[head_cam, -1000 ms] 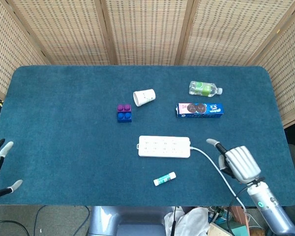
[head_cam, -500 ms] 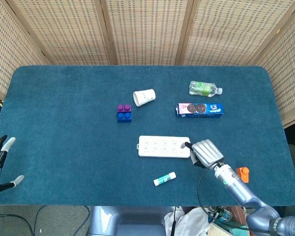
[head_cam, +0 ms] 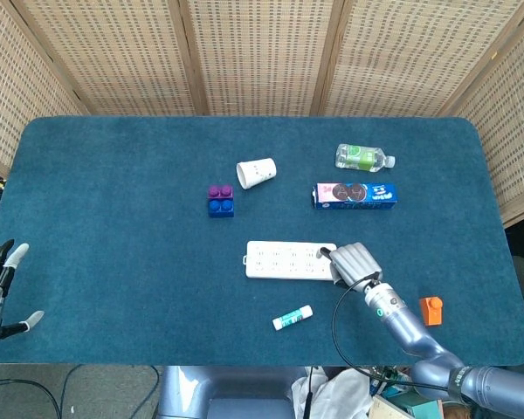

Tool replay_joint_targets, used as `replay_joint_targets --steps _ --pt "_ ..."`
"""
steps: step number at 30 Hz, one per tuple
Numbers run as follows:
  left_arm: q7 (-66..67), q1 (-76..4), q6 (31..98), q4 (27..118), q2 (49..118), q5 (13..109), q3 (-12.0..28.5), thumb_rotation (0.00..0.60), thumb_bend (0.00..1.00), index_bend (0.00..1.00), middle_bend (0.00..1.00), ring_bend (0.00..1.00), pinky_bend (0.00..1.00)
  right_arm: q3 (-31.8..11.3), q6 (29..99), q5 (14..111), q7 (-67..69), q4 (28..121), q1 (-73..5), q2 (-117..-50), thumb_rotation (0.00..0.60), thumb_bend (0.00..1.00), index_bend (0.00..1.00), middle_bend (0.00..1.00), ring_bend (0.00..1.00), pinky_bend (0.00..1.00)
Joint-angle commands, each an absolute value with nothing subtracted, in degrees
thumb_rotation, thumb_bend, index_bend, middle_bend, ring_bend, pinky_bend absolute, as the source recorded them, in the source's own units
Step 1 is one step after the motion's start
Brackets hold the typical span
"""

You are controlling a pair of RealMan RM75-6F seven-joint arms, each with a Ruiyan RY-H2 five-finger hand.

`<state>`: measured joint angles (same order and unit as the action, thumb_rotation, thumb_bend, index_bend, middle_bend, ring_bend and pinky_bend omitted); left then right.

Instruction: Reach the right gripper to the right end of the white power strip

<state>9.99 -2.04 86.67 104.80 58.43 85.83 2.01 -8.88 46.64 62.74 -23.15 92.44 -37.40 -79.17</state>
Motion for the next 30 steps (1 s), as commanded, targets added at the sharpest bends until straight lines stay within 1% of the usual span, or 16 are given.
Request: replay_joint_targets --steps 1,14,30 --pt "10.0 -2.0 86.6 104.8 58.4 85.8 1.9 0.600 0.00 0.00 0.00 0.00 0.00 -8.2 47.0 60.9 -24.8 91.8 -38.1 -79.7 0.600 0.86 0.29 0.92 0.97 1.00" --pt "10.1 -2.2 86.5 104.9 58.4 85.7 1.8 0.600 0.00 0.00 0.00 0.00 0.00 -6.1 47.6 56.5 -28.4 91.8 -39.6 -79.9 0.600 0.86 0.30 0.92 0.97 1.00" --pt "10.1 -2.3 86.5 105.0 58.4 85.6 1.7 0.600 0.00 0.00 0.00 0.00 0.00 -4.4 48.5 55.3 -29.8 91.0 -41.0 -81.0 0.600 0.86 0.30 0.92 0.97 1.00"
